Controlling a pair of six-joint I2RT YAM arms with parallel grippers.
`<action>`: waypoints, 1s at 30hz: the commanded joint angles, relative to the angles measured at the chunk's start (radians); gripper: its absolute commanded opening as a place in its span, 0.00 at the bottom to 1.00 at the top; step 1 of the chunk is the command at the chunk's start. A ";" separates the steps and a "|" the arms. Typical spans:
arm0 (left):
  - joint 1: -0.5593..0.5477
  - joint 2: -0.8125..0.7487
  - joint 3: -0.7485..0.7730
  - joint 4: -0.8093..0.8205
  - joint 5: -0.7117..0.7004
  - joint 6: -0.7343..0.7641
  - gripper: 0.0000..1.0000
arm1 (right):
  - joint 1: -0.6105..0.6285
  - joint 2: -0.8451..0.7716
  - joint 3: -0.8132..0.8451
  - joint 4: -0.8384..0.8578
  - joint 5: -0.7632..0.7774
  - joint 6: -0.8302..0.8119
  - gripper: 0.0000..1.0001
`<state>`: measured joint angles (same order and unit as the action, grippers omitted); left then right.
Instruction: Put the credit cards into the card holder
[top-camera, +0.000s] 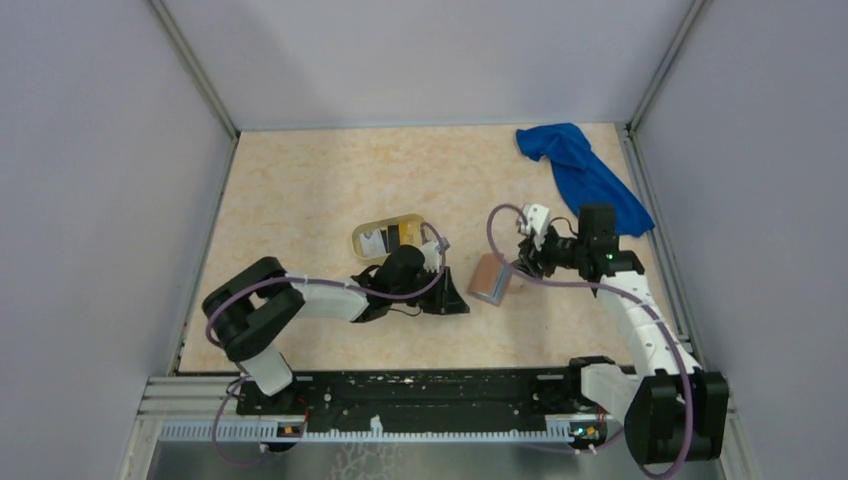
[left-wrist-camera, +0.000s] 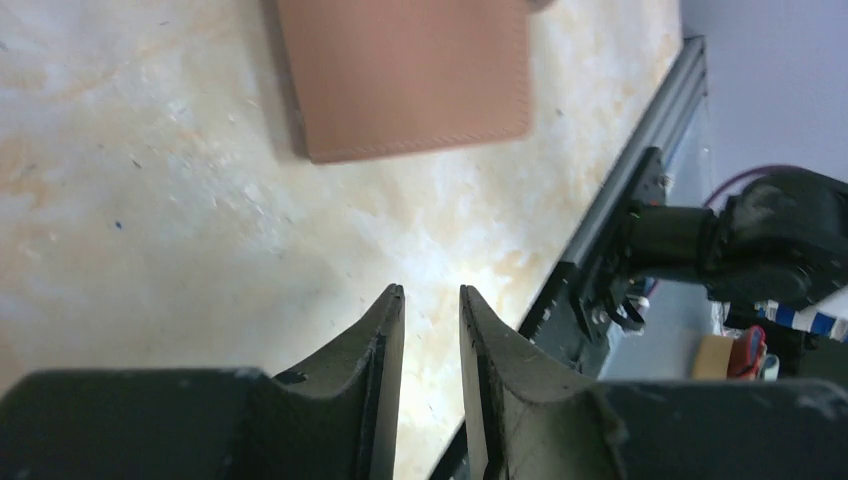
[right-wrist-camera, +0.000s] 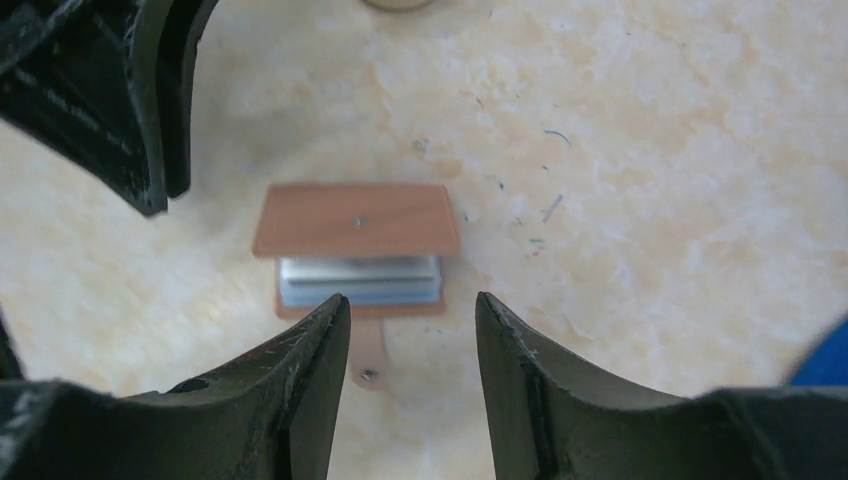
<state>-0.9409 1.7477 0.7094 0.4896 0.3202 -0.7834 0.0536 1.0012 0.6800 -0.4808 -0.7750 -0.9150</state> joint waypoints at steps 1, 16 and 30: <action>-0.007 -0.169 -0.061 0.009 0.008 0.076 0.34 | -0.007 0.111 0.089 0.083 -0.120 0.546 0.49; 0.019 0.068 0.251 -0.211 -0.234 0.216 0.58 | -0.106 0.431 0.055 0.163 -0.149 0.954 0.69; 0.018 0.194 0.311 -0.249 -0.105 0.149 0.44 | -0.094 0.519 0.033 0.201 -0.003 1.050 0.70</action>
<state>-0.9249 1.9179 1.0168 0.2466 0.1741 -0.6037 -0.0486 1.5276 0.7136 -0.3225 -0.8295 0.1013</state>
